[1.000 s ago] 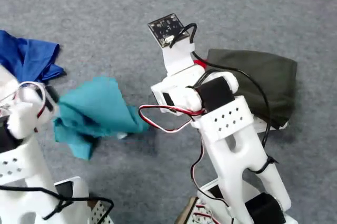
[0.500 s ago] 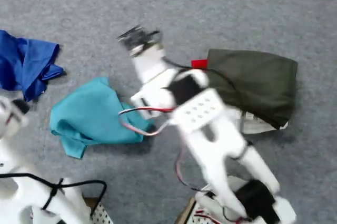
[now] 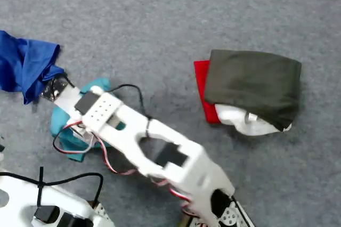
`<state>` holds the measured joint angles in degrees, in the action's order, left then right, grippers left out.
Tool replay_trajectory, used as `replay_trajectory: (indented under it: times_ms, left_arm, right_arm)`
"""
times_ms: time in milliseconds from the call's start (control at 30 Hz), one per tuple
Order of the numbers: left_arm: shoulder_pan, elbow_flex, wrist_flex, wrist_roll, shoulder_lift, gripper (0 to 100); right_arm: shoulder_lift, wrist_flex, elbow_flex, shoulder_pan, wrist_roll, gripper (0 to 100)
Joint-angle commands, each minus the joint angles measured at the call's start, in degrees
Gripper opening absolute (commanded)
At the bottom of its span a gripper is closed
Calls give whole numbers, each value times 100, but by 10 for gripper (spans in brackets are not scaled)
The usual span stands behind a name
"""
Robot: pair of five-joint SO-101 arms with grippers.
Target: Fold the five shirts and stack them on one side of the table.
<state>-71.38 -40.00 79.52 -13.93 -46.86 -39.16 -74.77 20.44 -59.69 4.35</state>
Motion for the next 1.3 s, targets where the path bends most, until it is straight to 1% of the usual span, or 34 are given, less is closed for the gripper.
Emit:
replay_trajectory:
  times_ms: [0, 133, 233, 300, 400, 467, 533, 633, 700, 767, 900, 933, 967, 1067, 1267]
  left_arm:
    - [-105, 18, -79, -62, -84, 271]
    - [-97, 9, -79, -62, -84, 271]
    - [-53, 9, -79, -62, -84, 271]
    - [-44, 9, -79, -62, -84, 271]
    - [-44, 9, -79, -62, -84, 271]
    - [-44, 9, -79, -62, -84, 271]
    - [-35, 9, -79, -62, -84, 271]
    - [114, -9, -79, -62, -84, 271]
    - [202, -79, -79, -62, -84, 271]
    - [299, -97, -62, -53, -84, 271]
    - [316, -176, -88, -53, -84, 271]
    - [290, -176, -88, -53, -84, 271]
    - [281, -176, -88, -53, -84, 271]
    - [273, -176, -88, -62, -84, 271]
    - [273, -132, -88, -62, -84, 271]
  right_arm:
    - [-919, -413, 1349, 251, 26, 246]
    - [-1420, -1336, 2923, 831, 62, 0]
    - [-1613, -2136, 4013, 1305, 62, 44]
    - [-1727, -2497, 4664, 1701, 53, 33]
    - [-1938, -2708, 5341, 2352, 35, 2]
    - [-2097, -2708, 5525, 2774, 18, 5]
    - [-2264, -2708, 5560, 3090, -176, 6]
    - [-2545, -2716, 5604, 3451, -563, 9]
    - [-2642, -2716, 5604, 3574, -668, 19]
    - [-2651, -2708, 5613, 3653, -651, 89]
    - [-2554, -2725, 5701, 3802, -695, 317]
    - [-2492, -2734, 5745, 3855, -703, 350]
    - [-2404, -2734, 5824, 3890, -703, 360]
    - [-2026, -2752, 5965, 3864, -932, 330]
    - [-910, -2760, 5965, 3398, -1011, 176]
